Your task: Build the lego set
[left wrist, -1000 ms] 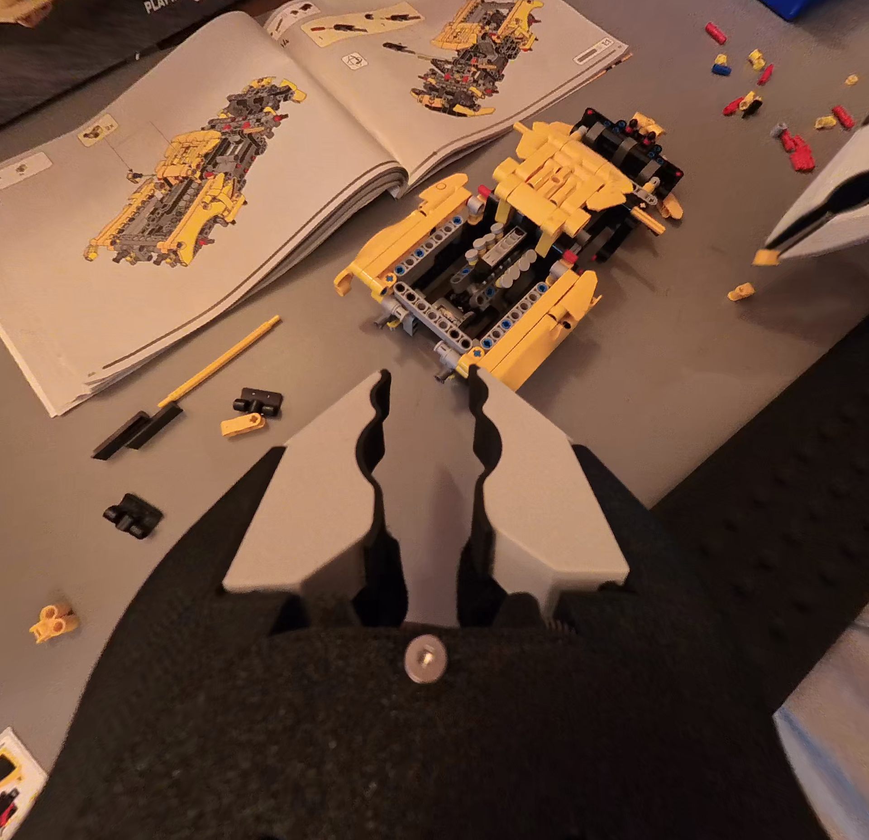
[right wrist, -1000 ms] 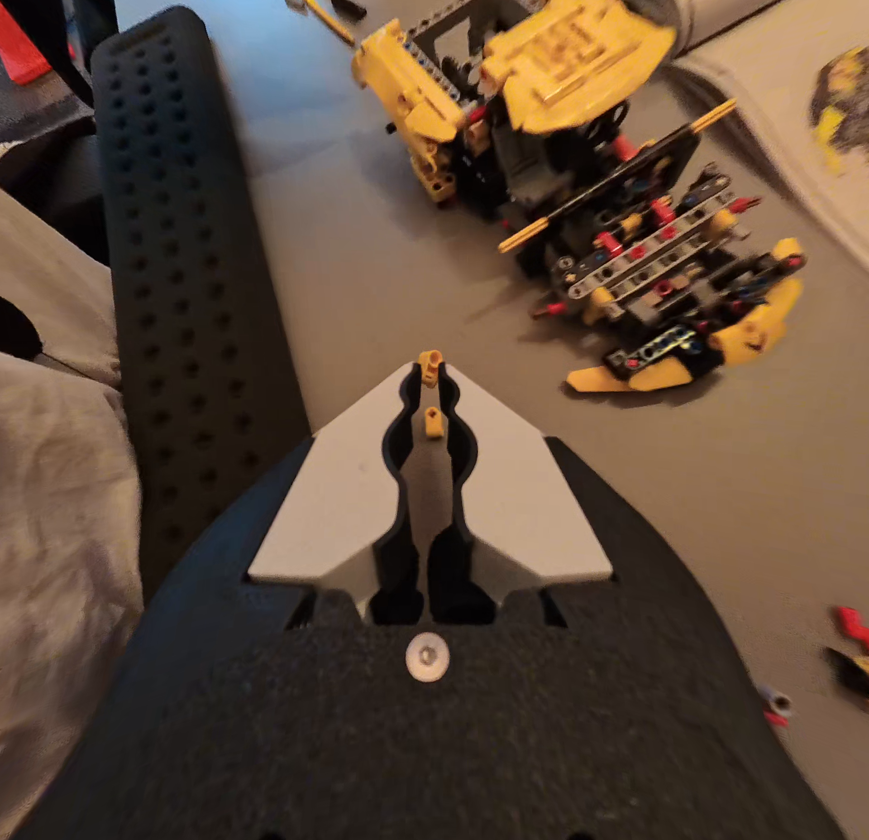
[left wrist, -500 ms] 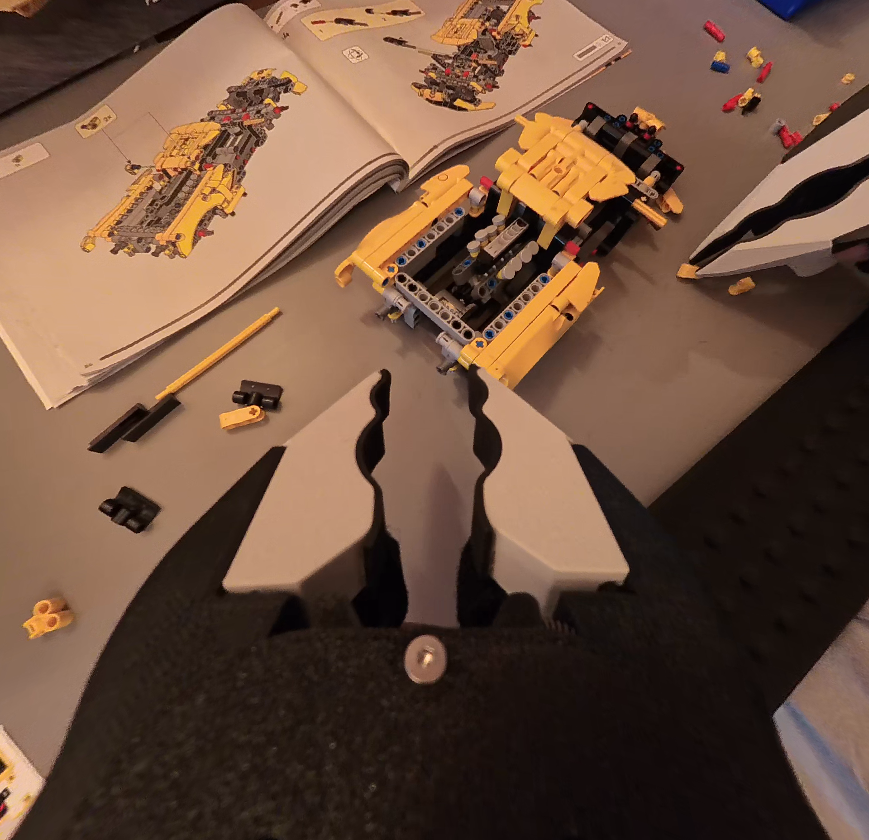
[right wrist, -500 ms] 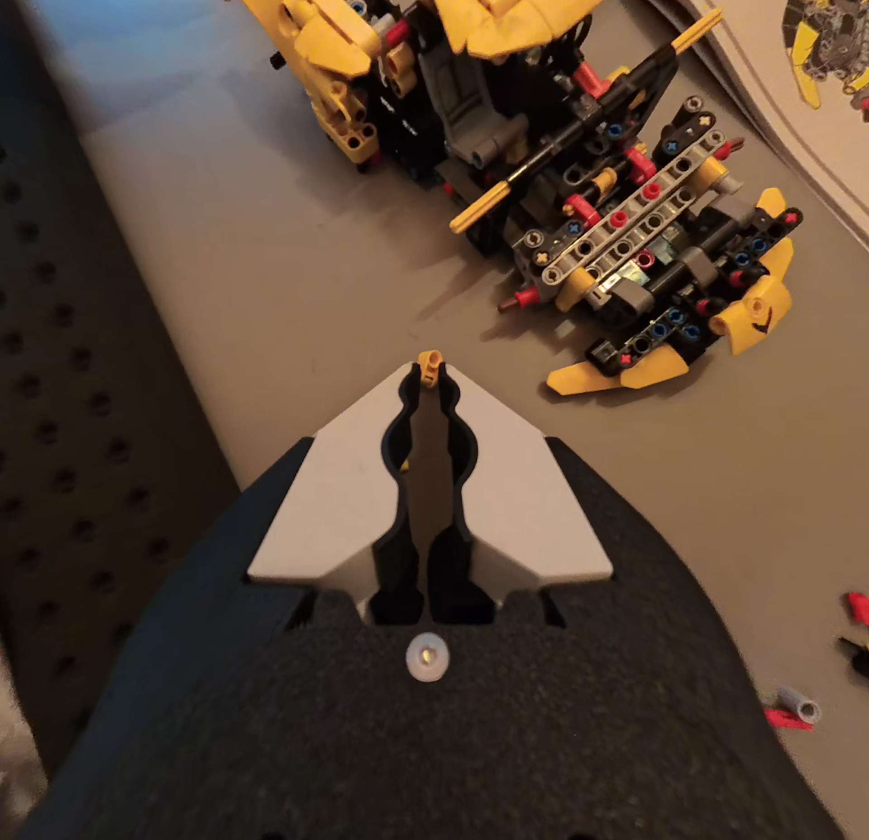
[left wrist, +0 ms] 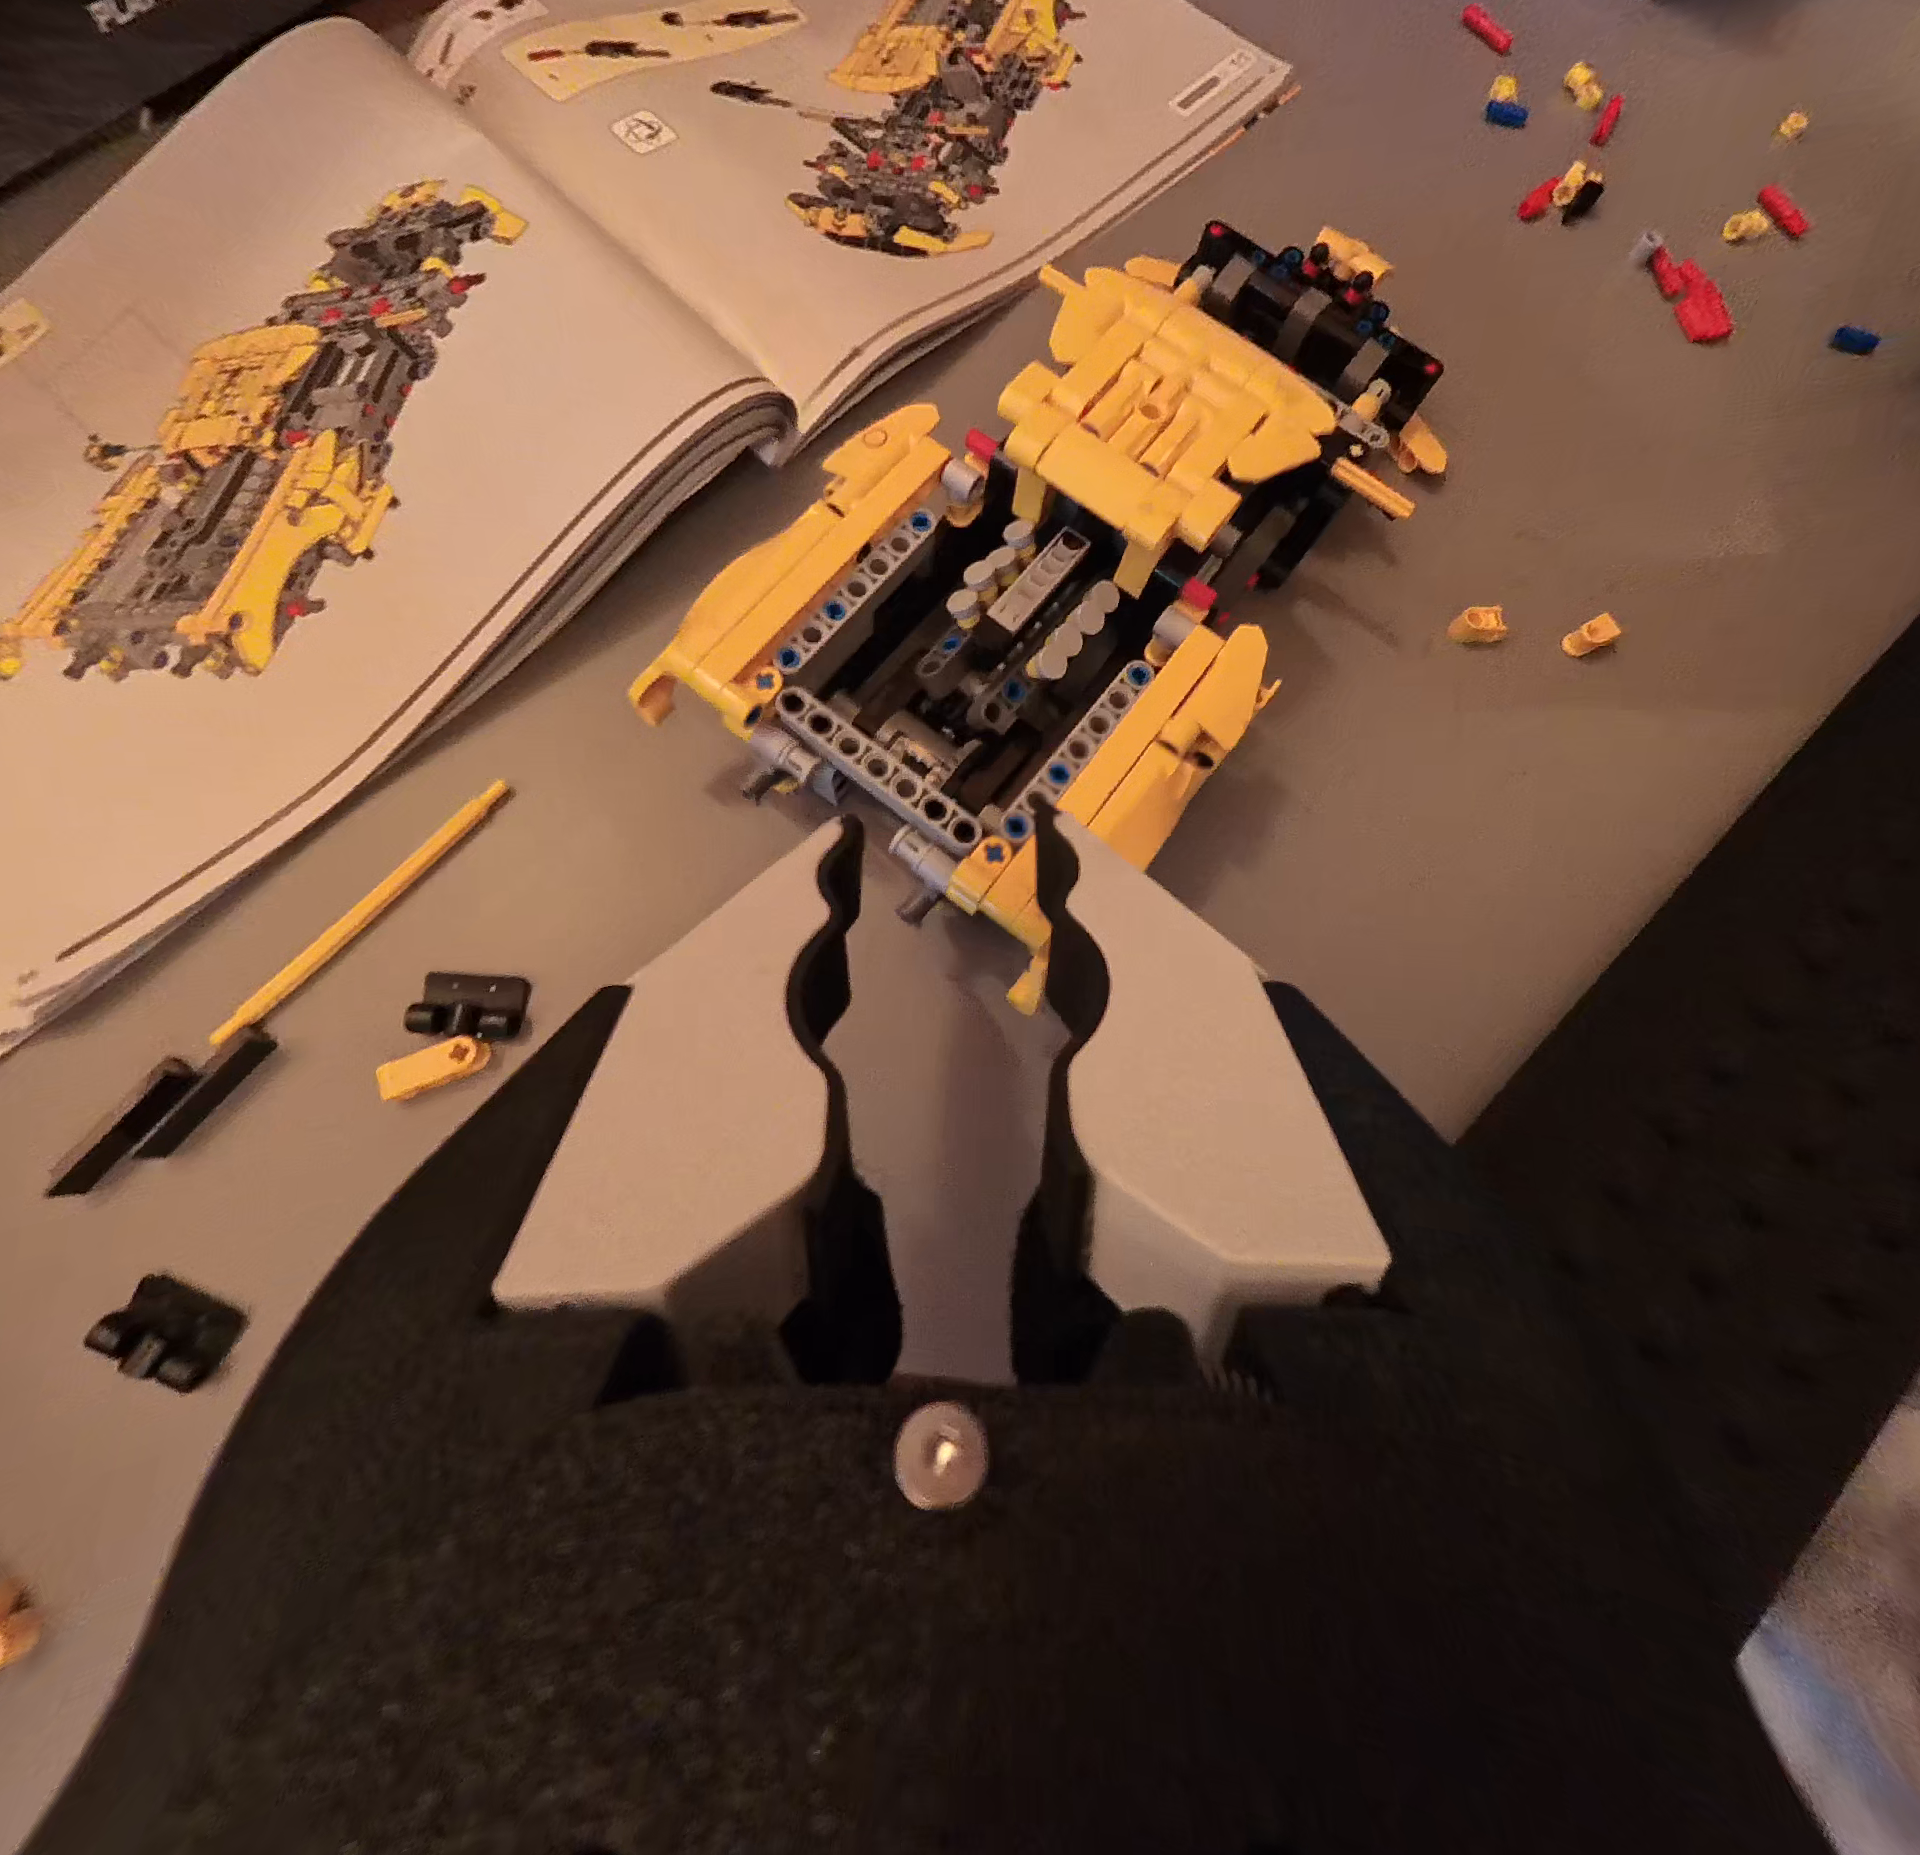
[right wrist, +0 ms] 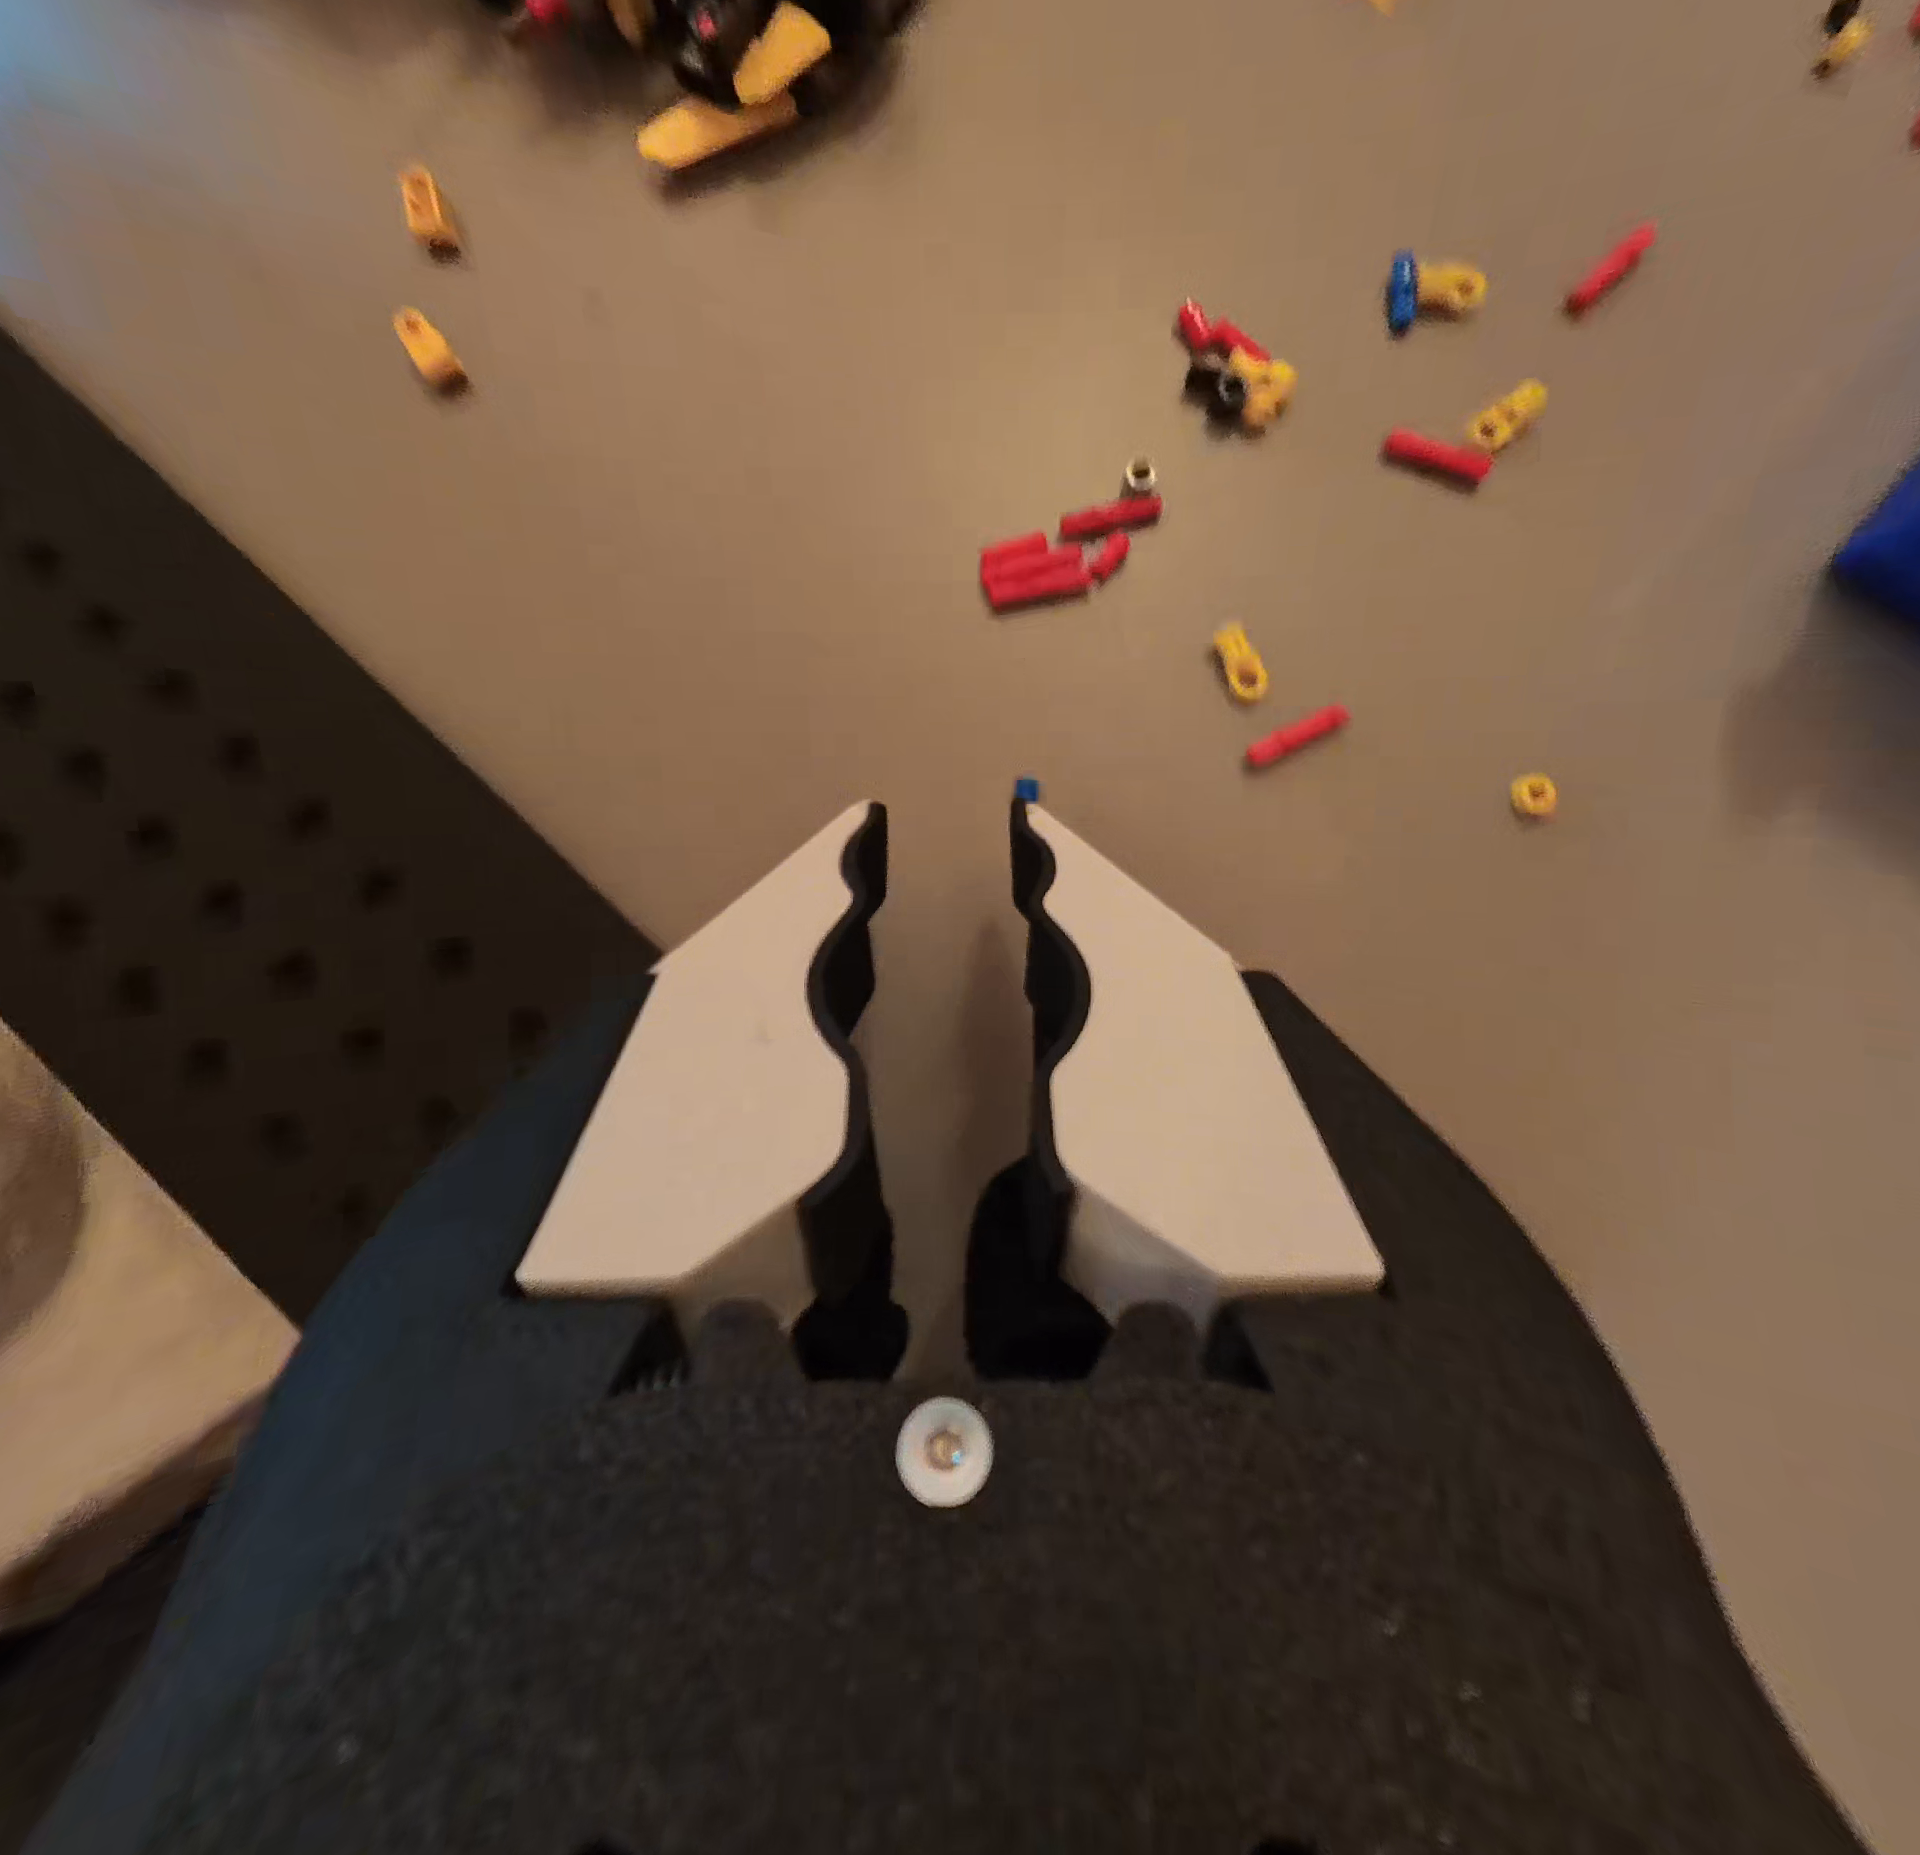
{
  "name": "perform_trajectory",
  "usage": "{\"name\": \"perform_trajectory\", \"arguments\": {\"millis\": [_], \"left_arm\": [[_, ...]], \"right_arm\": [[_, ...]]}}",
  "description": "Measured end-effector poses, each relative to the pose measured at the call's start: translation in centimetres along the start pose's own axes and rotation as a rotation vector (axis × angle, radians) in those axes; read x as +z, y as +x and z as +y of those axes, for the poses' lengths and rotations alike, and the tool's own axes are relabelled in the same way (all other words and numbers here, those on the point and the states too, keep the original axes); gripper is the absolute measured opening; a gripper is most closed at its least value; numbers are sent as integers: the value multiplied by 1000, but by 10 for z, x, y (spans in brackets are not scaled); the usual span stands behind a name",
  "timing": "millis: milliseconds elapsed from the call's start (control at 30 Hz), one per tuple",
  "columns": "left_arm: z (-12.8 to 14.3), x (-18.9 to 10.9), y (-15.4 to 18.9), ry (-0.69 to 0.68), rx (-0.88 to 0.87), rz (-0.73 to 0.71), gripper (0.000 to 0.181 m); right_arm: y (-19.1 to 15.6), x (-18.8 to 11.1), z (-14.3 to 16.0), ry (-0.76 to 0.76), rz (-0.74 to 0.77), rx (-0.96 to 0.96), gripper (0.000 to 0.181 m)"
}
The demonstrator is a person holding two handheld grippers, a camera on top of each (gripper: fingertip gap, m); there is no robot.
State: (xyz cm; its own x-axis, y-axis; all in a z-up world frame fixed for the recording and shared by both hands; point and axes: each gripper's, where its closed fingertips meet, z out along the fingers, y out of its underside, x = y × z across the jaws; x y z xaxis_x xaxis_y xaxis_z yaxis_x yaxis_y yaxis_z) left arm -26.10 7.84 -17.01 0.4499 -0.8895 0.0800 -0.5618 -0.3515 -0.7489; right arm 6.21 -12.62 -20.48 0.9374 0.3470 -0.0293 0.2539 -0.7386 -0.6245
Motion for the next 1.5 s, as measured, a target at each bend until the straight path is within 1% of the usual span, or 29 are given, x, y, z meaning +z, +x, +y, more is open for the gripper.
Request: {"name": "perform_trajectory", "arguments": {"millis": [100,233,300,367,400,467,500,567,600,667,733,800,867,900,967,1067,1200,1267,1367,1433,1500], "left_arm": [[-8,5,6,1,28,10,33],[-11,10,16,-6,43,31,33],[-10,11,18,-14,50,27,33],[-10,10,18,-12,46,26,33],[-9,10,18,-12,41,27,33],[-7,9,16,-16,35,20,33],[-7,8,15,-17,33,15,33],[-7,6,13,-13,29,6,33],[-7,4,12,-11,27,2,33],[-5,2,9,-10,22,-9,33],[-3,-2,8,-9,16,-20,33],[-1,-4,6,-7,4,-24,33],[1,-5,4,-5,-4,-24,33],[1,-5,4,-4,-7,-22,33],[2,-2,3,-4,-8,-12,33],[0,4,3,-8,5,-1,33],[-6,4,7,-3,35,4,33],[-6,3,9,-5,36,11,33],[-3,2,7,-11,37,1,33],[-3,0,5,-8,29,-3,33],[-4,-3,5,-3,27,-12,33]], "right_arm": [[10,1,15,-17,47,17,23],[14,16,16,-11,47,38,23],[17,22,16,-21,61,21,16],[14,23,8,4,54,-13,0],[11,25,4,8,44,-29,0],[-3,31,-7,7,-13,-60,0],[-15,34,-19,28,-53,-75,0],[-48,45,-46,88,-165,-99,0],[-64,52,-56,95,-211,-117,0],[-80,68,-60,40,-209,-198,0],[-78,69,-61,30,-170,-232,0],[-66,55,-59,46,-146,-180,0],[-43,37,-44,28,-75,-110,14],[-31,29,-32,5,-25,-83,17],[-22,18,-15,-6,-2,-38,17],[-16,19,-5,-15,53,-12,19],[-17,29,9,-56,55,-14,16],[-15,29,9,-50,65,-27,5],[-21,33,2,-48,48,-54,5],[-38,41,-19,15,-12,-62,4],[-59,55,-41,44,-80,-85,5]]}}
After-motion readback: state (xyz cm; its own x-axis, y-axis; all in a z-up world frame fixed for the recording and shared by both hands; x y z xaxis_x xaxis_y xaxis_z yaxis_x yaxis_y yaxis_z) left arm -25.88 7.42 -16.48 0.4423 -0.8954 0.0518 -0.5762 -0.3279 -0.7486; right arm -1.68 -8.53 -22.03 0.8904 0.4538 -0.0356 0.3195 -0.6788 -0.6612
